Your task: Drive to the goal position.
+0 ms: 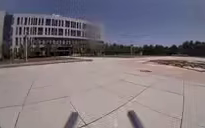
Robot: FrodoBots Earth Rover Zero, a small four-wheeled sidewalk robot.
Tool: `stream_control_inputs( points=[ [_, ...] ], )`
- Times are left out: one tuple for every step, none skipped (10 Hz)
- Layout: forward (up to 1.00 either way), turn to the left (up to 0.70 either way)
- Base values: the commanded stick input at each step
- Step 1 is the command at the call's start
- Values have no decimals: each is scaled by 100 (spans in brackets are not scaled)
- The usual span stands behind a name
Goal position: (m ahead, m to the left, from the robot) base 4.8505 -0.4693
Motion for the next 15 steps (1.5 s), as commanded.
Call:
stream_control_inputs(
  points=[
    [70,1],
    [70,1],
    [70,1],
    [70,-2],
    [70,-14],
    [70,-23],
    [70,-3],
    [70,1],
    [70,1],
    [70,1],
    [70,1],
    [70,1],
    [70,-5],
    [70,-20],
    [70,-24]
  ],
)
